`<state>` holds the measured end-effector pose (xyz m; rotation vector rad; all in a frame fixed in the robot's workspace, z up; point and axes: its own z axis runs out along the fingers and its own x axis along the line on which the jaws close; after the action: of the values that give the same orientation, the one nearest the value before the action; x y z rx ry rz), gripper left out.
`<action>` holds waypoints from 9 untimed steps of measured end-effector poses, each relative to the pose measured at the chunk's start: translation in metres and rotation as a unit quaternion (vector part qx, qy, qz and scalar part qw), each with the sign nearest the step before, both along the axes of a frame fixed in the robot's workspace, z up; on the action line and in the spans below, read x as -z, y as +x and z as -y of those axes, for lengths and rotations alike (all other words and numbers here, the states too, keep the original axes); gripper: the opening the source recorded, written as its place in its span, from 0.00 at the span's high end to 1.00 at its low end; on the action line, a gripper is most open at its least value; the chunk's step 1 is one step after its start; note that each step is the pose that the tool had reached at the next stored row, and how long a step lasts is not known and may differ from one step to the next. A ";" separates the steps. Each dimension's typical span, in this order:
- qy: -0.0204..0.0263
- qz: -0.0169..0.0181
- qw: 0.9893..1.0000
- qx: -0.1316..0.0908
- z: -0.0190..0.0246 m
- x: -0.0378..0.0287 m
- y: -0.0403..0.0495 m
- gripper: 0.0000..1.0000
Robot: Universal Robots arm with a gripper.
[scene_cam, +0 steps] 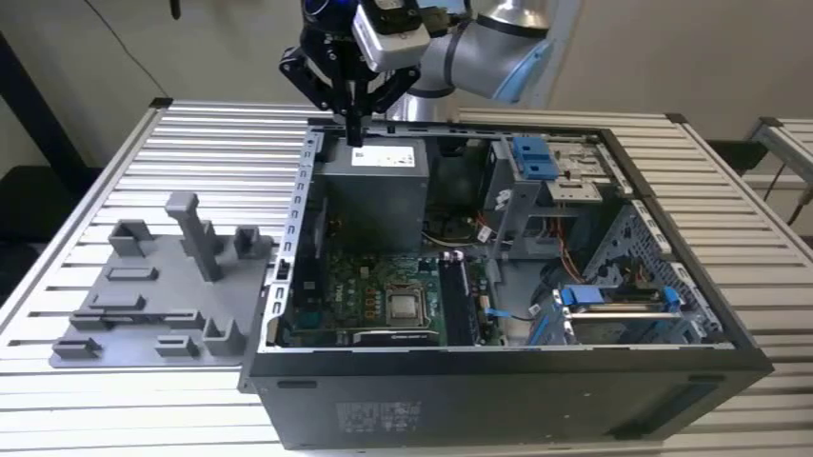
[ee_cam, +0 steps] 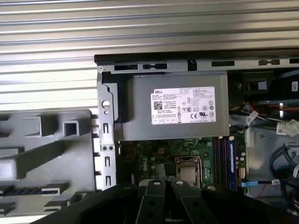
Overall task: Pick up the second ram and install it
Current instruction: 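Reach for the second ram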
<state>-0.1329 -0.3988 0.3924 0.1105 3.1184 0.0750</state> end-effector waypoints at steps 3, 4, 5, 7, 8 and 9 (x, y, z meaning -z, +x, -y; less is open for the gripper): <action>0.000 0.000 1.000 0.000 0.0000 0.0001 -0.0043 0.89; 0.000 0.000 1.000 0.000 0.0000 0.0002 -0.0056 0.89; 0.000 0.000 1.000 0.000 0.0000 0.0002 -0.0070 0.89; 0.000 0.000 1.000 0.000 0.0000 0.0003 -0.0096 0.89; 0.000 0.000 1.000 0.000 0.0000 0.0002 -0.0114 0.89; 0.000 0.000 1.000 0.000 0.0000 0.0002 -0.0137 0.89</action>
<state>-0.1466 -0.3989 0.3922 0.1102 3.1188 0.0749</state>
